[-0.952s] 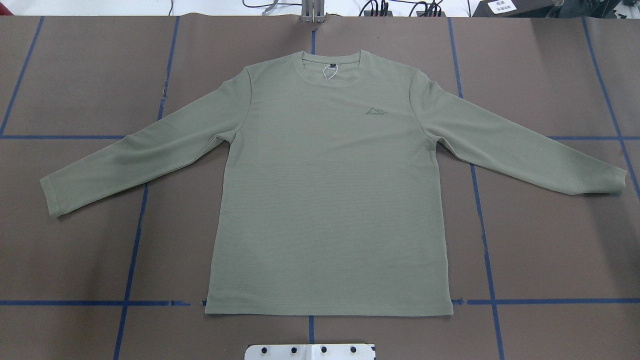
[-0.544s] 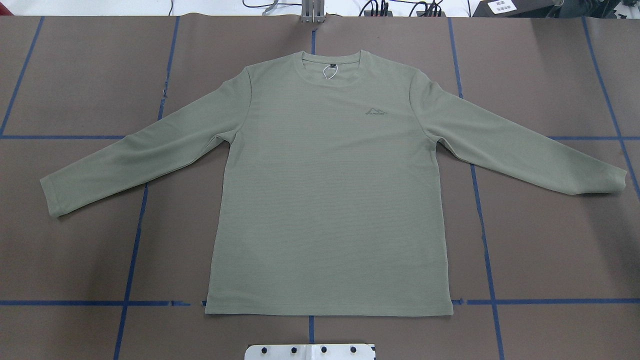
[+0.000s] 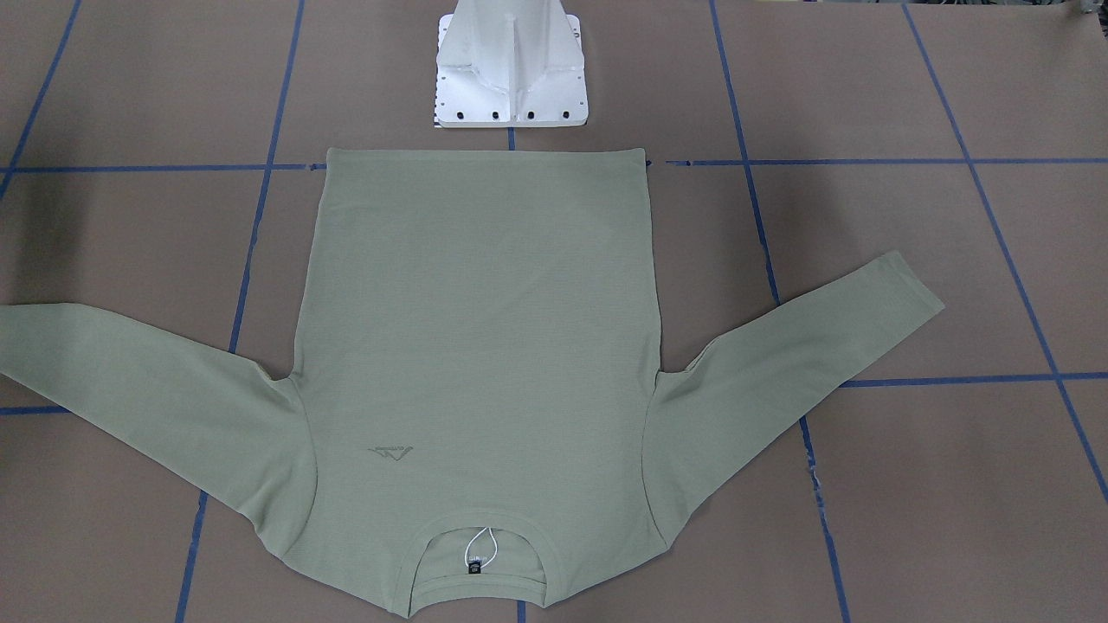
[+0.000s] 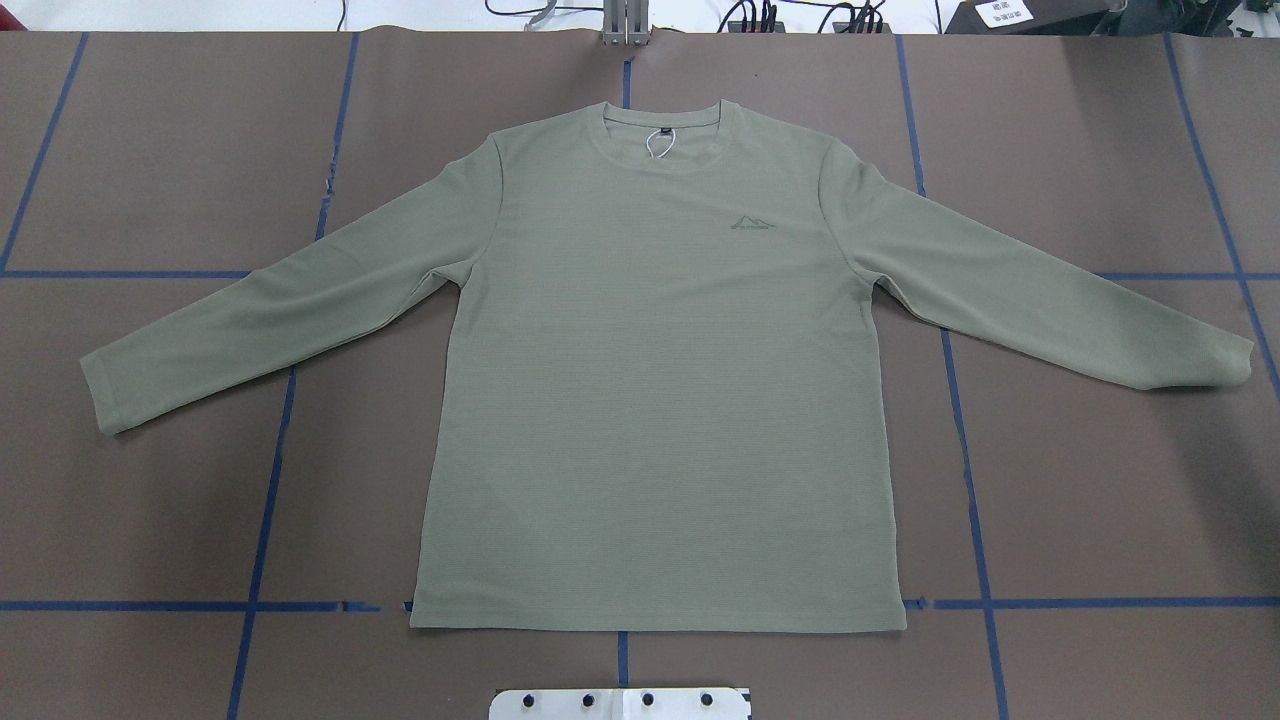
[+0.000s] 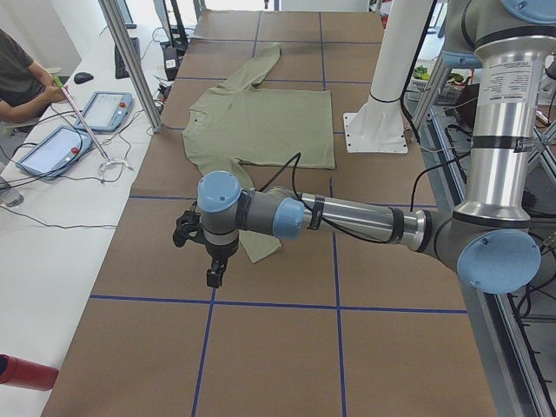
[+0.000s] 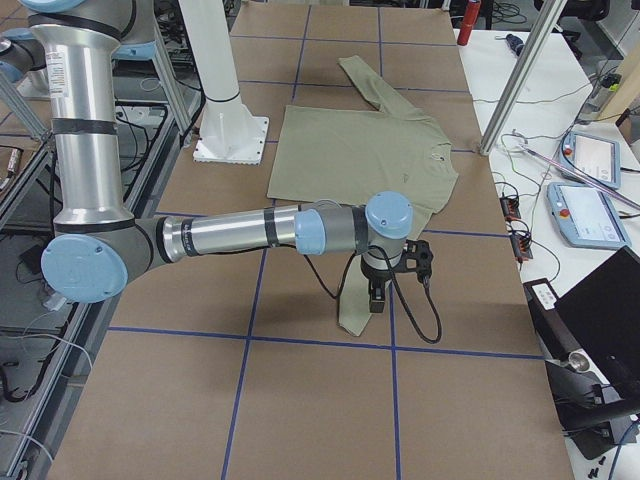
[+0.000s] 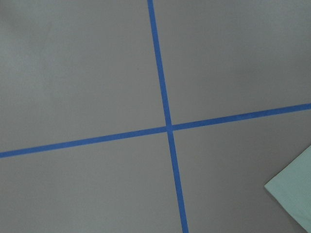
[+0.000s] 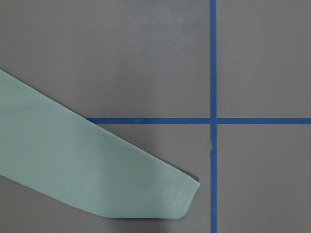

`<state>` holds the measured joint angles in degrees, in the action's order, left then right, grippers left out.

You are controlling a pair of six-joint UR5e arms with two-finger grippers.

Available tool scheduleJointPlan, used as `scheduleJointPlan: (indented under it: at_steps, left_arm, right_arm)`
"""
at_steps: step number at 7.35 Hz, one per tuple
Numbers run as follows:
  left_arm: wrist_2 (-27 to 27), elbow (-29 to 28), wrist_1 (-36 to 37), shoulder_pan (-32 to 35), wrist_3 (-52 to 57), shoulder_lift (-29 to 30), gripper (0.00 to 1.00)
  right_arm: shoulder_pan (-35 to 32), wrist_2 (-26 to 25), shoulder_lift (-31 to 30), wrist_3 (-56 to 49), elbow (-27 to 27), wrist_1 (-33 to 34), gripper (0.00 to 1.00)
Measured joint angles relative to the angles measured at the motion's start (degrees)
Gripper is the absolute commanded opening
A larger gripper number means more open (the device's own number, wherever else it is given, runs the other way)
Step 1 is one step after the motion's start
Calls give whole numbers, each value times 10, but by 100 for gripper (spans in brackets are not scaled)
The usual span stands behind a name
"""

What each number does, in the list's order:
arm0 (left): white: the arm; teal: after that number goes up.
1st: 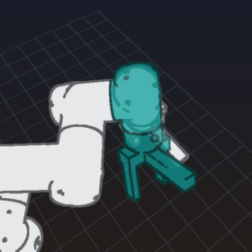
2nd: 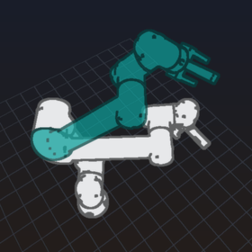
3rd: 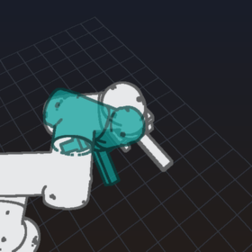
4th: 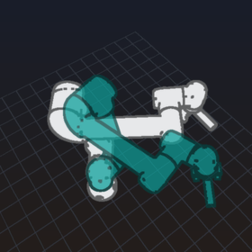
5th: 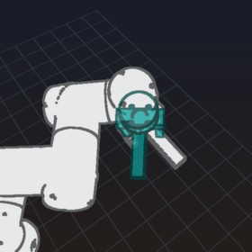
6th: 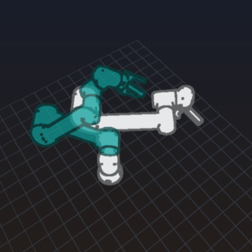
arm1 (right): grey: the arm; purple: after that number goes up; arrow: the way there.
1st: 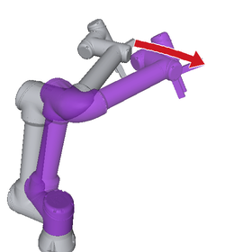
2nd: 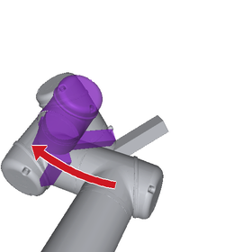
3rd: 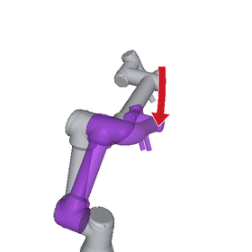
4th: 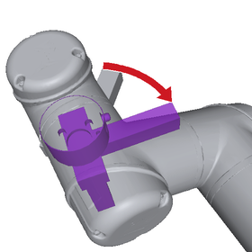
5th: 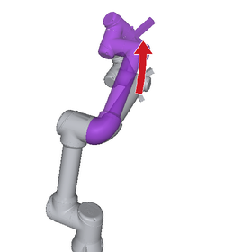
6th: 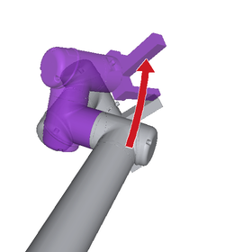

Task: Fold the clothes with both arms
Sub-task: 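Lower the right gripper toward the cuff of the sleeve nearest it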

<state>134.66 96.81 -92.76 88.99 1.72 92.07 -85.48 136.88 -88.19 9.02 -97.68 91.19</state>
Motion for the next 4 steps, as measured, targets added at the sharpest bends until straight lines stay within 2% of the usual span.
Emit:
scheduleJointPlan:
  at_steps: [2,4]
  left_arm:
    - [58,-5,-33,0,0,4,100]
    - [67,-15,-66,-1,-1,2,100]
  right_arm:
    - [32,-3,-20,18,30,-93,100]
    - [47,-3,-42,33,81,-206,100]
